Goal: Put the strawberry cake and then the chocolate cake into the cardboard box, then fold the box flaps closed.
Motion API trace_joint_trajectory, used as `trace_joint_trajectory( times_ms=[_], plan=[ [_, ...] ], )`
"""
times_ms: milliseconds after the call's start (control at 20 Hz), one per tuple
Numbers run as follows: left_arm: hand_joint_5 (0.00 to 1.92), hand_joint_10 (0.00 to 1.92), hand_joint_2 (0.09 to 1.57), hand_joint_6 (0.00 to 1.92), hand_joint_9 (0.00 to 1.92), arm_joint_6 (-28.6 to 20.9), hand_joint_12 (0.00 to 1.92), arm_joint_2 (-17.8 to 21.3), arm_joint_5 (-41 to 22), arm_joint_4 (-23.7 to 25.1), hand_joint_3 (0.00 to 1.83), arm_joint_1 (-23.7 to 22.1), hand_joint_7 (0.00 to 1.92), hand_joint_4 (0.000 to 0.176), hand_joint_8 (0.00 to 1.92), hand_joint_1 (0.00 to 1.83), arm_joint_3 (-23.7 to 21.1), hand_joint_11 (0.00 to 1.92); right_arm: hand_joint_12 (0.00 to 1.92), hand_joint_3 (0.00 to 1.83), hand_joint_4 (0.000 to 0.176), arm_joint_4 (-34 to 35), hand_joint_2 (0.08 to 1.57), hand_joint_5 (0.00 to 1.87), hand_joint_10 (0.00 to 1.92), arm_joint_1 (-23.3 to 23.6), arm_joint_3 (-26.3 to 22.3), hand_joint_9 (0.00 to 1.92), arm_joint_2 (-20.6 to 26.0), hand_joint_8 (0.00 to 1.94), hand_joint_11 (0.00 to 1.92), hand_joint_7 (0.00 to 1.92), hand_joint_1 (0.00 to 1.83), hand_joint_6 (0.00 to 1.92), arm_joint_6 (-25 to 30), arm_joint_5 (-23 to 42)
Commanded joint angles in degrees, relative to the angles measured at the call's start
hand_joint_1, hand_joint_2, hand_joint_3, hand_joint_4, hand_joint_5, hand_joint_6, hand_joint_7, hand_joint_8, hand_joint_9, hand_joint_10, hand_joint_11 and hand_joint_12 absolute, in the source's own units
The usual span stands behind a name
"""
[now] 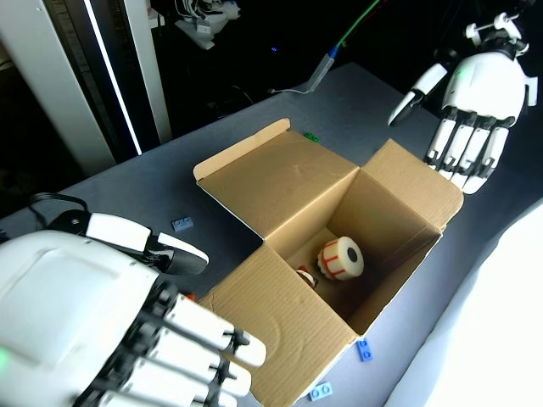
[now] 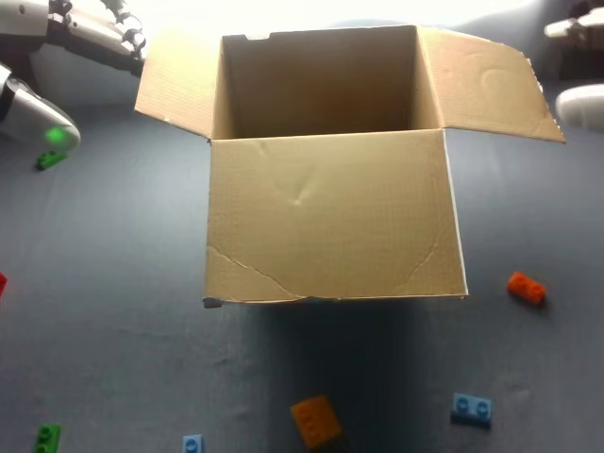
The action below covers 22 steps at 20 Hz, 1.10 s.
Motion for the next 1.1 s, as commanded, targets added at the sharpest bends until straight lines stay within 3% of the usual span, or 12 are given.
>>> trace_joint_trajectory(
  times_ms=[0, 200, 450, 700, 950, 1050],
  plan=[
    [0.29, 0.00, 1.20, 0.00, 0.35, -0.3, 0.87, 0.5, -0.1, -5.6, 0.00, -1.3, 0.32, 0.000, 0.00, 0.00, 0.1, 0.02, 1.23, 0.00, 0.000, 0.0, 1.20, 0.37, 0.35, 0.2, 0.0, 0.31, 0.8, 0.00, 0.00, 0.42, 0.11, 0.01, -0.2, 7.0],
    [0.28, 0.00, 1.23, 0.00, 0.37, -1.8, 0.78, 0.6, 0.0, -5.6, 0.00, -3.3, 0.34, 0.000, 0.00, 0.00, -1.4, 0.07, 1.23, 0.00, 0.000, 0.8, 1.19, 0.39, 0.30, -2.8, 0.0, 0.32, 1.3, 0.01, 0.00, 0.39, 0.19, 0.02, -0.6, 6.2],
    [0.27, 0.00, 1.23, 0.00, 0.39, -2.8, 0.74, 1.3, 1.4, -5.7, 0.00, -4.0, 0.36, 0.000, 0.00, 0.00, -5.4, 0.11, 1.25, 0.00, 0.000, 2.2, 1.21, 0.36, 0.32, -9.9, 0.1, 0.30, 1.0, 0.00, 0.00, 0.37, 0.12, 0.00, -2.1, 7.9],
    [0.27, 0.00, 1.25, 0.00, 0.38, -2.8, 0.73, 2.5, 3.9, -5.7, 0.01, -3.5, 0.35, 0.000, 0.00, 0.00, -10.9, 0.11, 1.23, 0.00, 0.000, 2.2, 1.21, 0.36, 0.33, -14.9, 2.1, 0.30, -2.5, 0.01, 0.00, 0.39, 0.13, 0.00, -2.4, 9.8],
    [0.28, 0.01, 1.25, 0.00, 0.37, -2.7, 0.70, 2.5, 7.1, -5.8, 0.00, -0.9, 0.36, 0.000, 0.00, 0.00, -14.1, 0.11, 1.31, 0.00, 0.000, 2.2, 1.21, 0.39, 0.36, -16.1, 4.0, 0.31, -7.0, 0.01, 0.00, 0.42, 0.17, 0.01, -3.0, 10.4],
    [0.29, 0.01, 1.25, 0.01, 0.38, -2.2, 0.69, 2.5, 9.0, -5.8, 0.00, 0.3, 0.36, 0.000, 0.01, 0.00, -15.5, 0.13, 1.26, 0.00, 0.000, 2.2, 1.22, 0.36, 0.36, -16.0, 5.8, 0.28, -9.5, 0.00, 0.00, 0.40, 0.08, 0.00, -3.1, 11.5]
  ],
)
